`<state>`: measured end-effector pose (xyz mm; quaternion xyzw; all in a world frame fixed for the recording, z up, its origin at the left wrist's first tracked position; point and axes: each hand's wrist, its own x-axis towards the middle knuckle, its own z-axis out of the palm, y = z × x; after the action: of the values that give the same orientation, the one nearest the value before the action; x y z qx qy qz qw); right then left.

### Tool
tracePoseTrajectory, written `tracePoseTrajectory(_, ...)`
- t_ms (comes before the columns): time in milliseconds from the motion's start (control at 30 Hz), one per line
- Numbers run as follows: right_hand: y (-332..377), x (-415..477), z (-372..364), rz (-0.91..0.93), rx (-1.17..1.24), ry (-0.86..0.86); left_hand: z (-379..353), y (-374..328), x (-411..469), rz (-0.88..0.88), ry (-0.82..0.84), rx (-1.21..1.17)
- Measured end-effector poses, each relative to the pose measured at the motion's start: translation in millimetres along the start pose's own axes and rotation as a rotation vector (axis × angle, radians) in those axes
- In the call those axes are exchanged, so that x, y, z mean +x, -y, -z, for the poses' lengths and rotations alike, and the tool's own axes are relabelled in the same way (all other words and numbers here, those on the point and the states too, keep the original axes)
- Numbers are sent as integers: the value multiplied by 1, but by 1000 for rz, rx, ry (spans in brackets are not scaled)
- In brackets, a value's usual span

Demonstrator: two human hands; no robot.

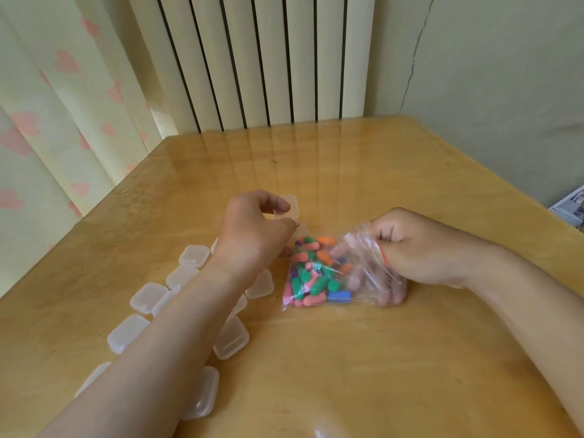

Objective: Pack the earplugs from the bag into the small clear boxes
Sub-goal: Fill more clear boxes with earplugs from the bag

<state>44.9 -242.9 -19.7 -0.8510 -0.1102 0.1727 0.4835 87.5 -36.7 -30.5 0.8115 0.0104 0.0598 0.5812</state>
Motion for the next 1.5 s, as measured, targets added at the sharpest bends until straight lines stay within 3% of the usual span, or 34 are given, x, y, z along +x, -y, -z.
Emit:
tracePoseTrajectory(233,-1,1,-6,92,44,90,-4,1,-1,1,44,20)
tracePoseTrajectory(500,-5,9,-16,174,94,12,-6,3,0,-42,33,64)
tracePoseTrajectory(867,-5,15,-24,220,-198,-63,-9,4,1,-36,11,55)
tracePoseTrajectory(1500,-2,7,-25,228,-49,4,-11,13,6,-60,-10,154)
